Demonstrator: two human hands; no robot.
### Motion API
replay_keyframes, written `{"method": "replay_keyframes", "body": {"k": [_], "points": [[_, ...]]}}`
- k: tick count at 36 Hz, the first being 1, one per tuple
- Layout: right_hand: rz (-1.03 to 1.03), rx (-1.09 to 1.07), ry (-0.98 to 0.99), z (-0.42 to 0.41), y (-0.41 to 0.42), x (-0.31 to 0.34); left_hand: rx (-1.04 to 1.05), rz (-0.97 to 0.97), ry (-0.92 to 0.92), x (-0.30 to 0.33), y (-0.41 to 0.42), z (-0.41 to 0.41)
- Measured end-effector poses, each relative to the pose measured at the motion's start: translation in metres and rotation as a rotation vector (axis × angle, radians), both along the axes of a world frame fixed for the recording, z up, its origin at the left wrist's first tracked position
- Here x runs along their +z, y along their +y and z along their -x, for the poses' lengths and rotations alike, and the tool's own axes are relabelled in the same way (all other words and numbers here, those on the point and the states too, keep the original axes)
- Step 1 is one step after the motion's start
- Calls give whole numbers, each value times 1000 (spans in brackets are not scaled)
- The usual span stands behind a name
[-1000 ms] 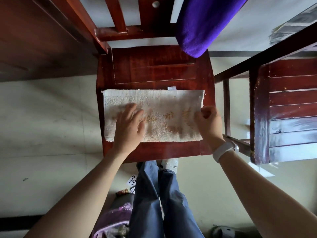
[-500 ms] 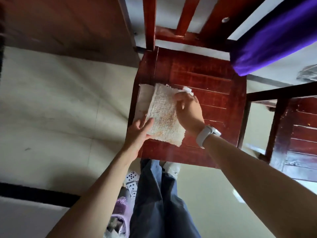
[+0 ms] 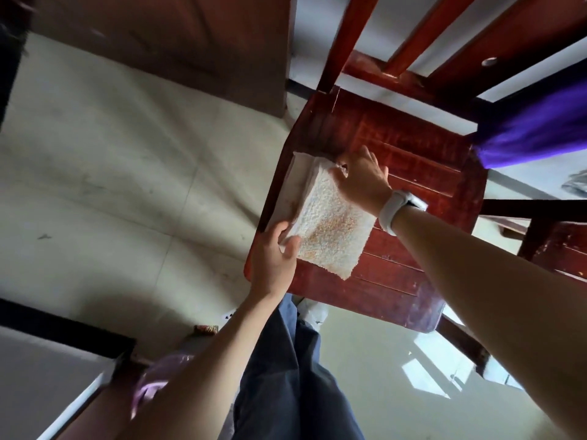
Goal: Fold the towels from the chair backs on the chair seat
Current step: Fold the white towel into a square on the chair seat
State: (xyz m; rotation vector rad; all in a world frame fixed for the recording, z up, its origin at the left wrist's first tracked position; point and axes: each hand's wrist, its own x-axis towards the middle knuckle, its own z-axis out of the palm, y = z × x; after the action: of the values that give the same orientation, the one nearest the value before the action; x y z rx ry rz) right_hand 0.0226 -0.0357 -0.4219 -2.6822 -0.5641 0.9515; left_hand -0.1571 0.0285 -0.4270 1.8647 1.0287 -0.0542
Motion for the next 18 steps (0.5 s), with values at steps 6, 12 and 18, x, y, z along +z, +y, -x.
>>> {"method": "replay_keyframes", "body": {"k": [6, 12, 18], "points": [[-186, 40, -108, 5, 12, -3, 109, -94, 1, -3, 9, 5], [-162, 33, -156, 7, 24, -20, 74, -199, 90, -21, 17, 7], [-105, -27, -256, 8, 27, -23, 24, -207, 183, -31, 23, 3]]}}
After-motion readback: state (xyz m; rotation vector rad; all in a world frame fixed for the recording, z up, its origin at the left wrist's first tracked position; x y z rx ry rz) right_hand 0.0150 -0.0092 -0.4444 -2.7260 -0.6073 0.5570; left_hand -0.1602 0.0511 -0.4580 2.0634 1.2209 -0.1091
